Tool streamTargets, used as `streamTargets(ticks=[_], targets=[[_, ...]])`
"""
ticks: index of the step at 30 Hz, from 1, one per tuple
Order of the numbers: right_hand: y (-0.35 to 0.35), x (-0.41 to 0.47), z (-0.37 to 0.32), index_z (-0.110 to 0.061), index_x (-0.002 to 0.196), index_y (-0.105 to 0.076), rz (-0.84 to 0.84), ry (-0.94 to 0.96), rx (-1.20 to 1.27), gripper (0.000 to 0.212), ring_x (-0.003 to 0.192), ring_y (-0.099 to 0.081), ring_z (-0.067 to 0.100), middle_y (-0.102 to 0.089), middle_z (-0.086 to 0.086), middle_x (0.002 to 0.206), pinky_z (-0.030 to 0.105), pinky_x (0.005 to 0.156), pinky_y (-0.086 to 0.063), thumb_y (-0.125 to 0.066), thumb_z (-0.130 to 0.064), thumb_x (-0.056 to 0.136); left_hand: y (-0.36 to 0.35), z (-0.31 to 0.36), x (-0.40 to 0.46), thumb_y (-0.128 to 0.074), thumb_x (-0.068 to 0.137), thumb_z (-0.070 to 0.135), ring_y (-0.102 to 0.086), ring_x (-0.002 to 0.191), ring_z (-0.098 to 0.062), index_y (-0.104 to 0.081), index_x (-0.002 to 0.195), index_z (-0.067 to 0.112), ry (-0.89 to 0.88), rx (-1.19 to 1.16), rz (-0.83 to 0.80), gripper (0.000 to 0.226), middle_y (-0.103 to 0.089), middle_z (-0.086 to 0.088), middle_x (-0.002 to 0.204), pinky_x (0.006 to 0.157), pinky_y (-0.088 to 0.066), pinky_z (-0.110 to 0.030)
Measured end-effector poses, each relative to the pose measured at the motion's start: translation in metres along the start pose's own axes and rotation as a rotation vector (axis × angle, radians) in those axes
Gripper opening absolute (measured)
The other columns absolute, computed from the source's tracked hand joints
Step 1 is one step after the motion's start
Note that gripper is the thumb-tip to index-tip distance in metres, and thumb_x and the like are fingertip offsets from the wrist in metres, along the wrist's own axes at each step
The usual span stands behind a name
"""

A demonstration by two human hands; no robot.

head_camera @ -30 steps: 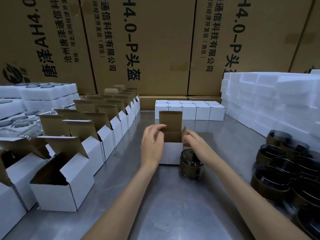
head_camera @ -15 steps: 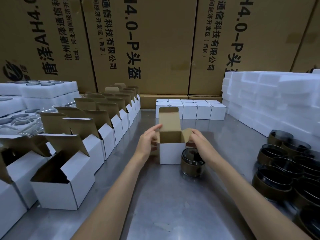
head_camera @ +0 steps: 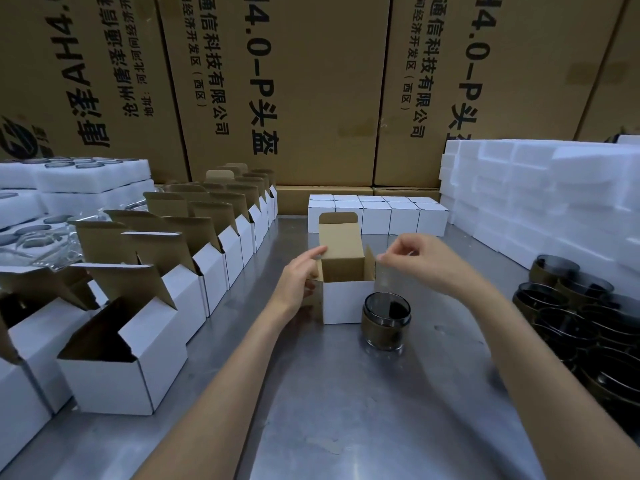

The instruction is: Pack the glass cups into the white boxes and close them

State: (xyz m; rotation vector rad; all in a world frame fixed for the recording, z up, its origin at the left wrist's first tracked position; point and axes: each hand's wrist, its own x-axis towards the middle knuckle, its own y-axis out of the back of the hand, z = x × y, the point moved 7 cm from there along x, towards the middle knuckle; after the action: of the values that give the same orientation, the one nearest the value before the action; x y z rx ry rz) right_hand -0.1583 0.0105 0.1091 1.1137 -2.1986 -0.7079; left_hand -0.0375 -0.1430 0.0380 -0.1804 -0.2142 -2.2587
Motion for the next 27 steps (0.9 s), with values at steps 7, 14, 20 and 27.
streamTargets(ticks=[7,14,20,27], targets=[[-0.030,-0.023,0.004,-0.036,0.070,-0.065,-0.497,-0.071,-0.531,0.012,0.070,-0.055,-0.004,-0.063,-0.022,0.075,0.009,0.049,-0.039,-0.075,-0.037,0.078,-0.001,-0.004,0.004,-0.039,0.068,0.033,-0.052,0.095,-0.014,-0.059,0.125,0.031,-0.034,0.067,-0.003,0.060,-0.049,-0.005,0.128,0.084,-0.042,-0.025],[-0.002,-0.024,-0.029,-0.028,0.072,-0.070,-0.354,0.111,-0.080,0.013,0.067,-0.063,-0.005,-0.072,-0.012,0.072,0.007,0.064,-0.045,-0.076,-0.020,0.079,-0.007,0.002,-0.002,-0.045,0.069,0.030,-0.051,0.112,-0.007,-0.060,0.113,0.036,-0.072,0.095,-0.047,0.047,-0.054,0.004,0.120,0.109,-0.037,-0.037],[0.006,-0.004,-0.048,-0.028,0.073,-0.066,0.121,0.322,0.038,0.016,0.058,-0.051,-0.013,-0.063,-0.019,0.068,0.004,0.054,-0.034,-0.073,-0.017,0.082,-0.011,0.007,-0.003,-0.041,0.078,0.030,-0.051,0.120,-0.019,-0.063,0.122,0.017,-0.141,0.114,-0.093,0.051,-0.060,-0.005,0.122,0.102,-0.043,-0.035],[-0.019,0.015,-0.022,-0.039,0.082,-0.065,0.204,0.237,-0.270,0.010,0.083,-0.044,0.006,-0.059,-0.013,0.080,0.024,0.059,-0.032,-0.071,-0.032,0.083,-0.013,0.007,-0.003,-0.046,0.074,0.022,-0.050,0.105,-0.001,-0.056,0.108,0.040,-0.115,0.017,-0.093,0.040,-0.053,0.008,0.114,0.078,-0.043,-0.010]])
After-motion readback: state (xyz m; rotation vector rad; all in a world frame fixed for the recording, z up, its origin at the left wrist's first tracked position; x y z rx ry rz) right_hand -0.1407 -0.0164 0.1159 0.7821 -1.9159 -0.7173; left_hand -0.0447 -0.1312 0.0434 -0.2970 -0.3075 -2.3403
